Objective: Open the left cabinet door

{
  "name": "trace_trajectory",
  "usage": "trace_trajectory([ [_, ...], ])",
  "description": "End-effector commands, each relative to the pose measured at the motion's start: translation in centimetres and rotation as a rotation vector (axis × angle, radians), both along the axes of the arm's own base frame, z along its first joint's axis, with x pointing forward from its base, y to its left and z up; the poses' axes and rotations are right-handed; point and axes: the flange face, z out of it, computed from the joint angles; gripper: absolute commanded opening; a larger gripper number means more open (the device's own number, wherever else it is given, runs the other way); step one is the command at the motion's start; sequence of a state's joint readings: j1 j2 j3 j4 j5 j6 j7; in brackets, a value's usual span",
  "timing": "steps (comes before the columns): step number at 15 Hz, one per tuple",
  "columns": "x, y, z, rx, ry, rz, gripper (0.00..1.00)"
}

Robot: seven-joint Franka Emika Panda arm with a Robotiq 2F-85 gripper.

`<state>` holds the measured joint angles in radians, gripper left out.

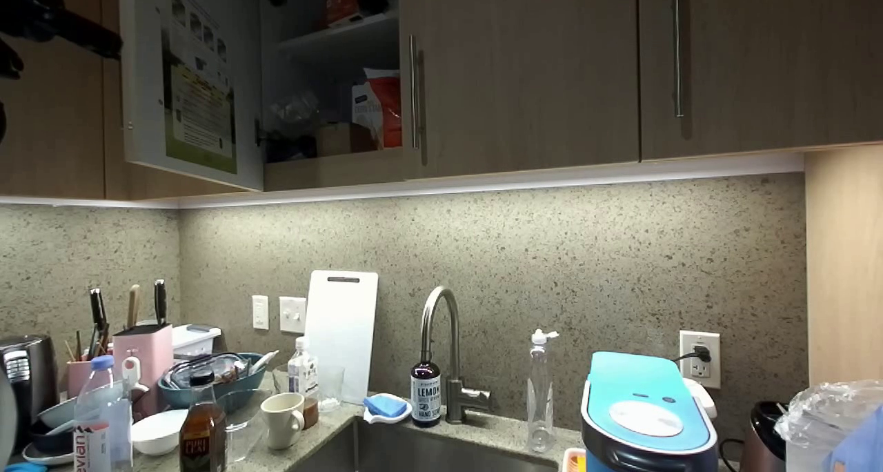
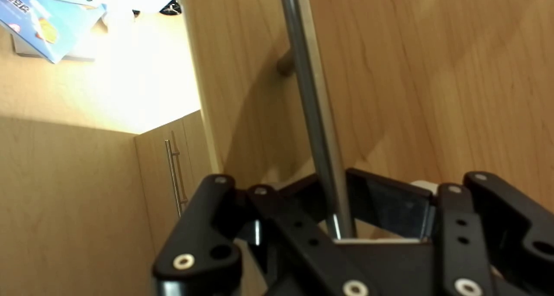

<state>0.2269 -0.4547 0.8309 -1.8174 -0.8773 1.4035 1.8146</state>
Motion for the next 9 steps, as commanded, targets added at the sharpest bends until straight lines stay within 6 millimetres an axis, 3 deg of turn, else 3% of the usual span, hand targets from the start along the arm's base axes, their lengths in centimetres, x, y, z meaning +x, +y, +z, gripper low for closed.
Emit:
trace_trajectory([
  [1,0.02,0.06,0.04,0.0,0.001,-0.001,0.01],
  [2,0.05,0.1,0.06,0.001,0.001,0.001,0.02],
  [6,0.61,0.47,0.32,0.014,0.011,0.014,0.25],
  [9,0.64,0.48,0.32,0.015,0.012,0.014,0.26],
])
